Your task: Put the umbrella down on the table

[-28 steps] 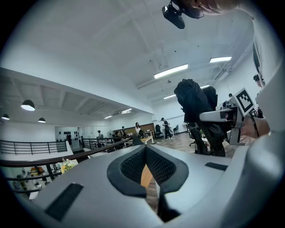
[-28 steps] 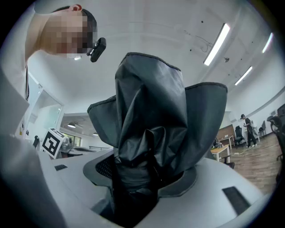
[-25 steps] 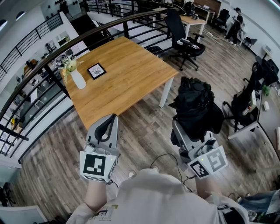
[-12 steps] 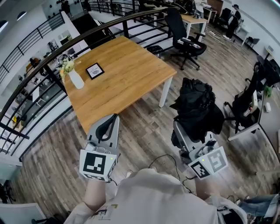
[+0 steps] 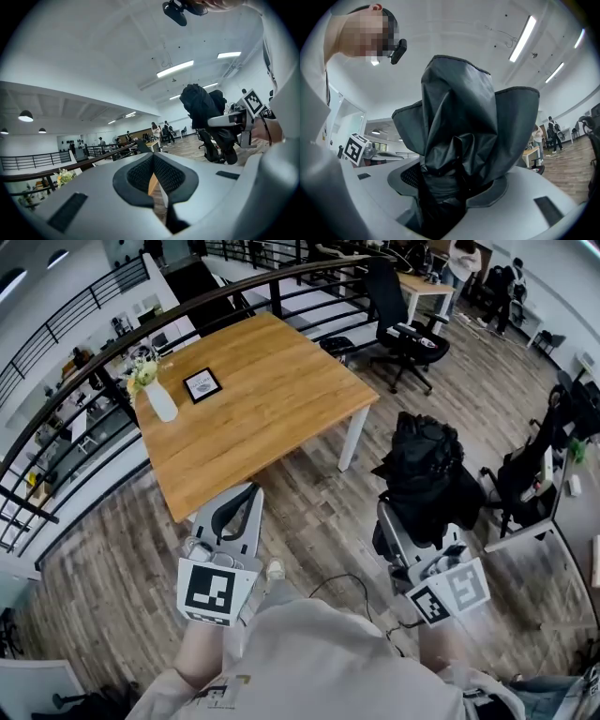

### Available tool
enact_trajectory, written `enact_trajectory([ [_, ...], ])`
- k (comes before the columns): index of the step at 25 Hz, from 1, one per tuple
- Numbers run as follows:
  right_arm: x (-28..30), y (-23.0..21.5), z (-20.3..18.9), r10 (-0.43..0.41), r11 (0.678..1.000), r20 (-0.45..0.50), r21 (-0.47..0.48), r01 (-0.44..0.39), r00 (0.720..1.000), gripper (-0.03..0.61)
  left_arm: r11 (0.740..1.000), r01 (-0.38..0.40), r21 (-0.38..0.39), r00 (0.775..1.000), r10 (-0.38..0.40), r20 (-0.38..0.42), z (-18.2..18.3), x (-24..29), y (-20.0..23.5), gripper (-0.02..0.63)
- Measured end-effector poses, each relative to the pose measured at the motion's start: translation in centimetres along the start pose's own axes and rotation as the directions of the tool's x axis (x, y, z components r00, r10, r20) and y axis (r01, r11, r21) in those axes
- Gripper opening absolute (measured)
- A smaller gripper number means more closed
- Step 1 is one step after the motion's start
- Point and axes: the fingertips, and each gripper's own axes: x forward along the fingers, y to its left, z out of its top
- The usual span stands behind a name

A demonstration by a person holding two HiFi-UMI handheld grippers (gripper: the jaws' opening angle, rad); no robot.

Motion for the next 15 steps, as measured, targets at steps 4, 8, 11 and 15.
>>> enact_trajectory([
  [4, 0.8, -1.2, -0.5, -0.002, 1.0, -0.004, 0.009, 0.002, 1.0, 0.27, 1.0, 0.009, 0.023, 1.0, -0.01, 0.016, -0.1, 1.4, -0.1, 0.017],
  [8, 2.7, -2.7, -1.8, -0.008, 1.0, -0.013, 0.029, 0.009, 1.0, 0.269, 1.0, 0.009, -0.005, 1.0, -0.009, 0.009, -0.9, 3.7, 0.8, 0.017],
  [11, 4.5, -3.8, -2.7, -0.021, 0.999, -0.03, 0.029, 0.022, 0.999, 0.27, 1.0, 0.02, -0.007, 1.0, -0.02, 0.008, -1.6, 5.8, 1.9, 0.017],
  [15, 7.2, -5.6, -4.0, -0.037, 0.999, -0.062, 0.024, 0.039, 0.997, 0.27, 0.999, 0.046, -0.013, 0.999, -0.045, 0.018, -2.7, 9.2, 3.5, 0.017],
])
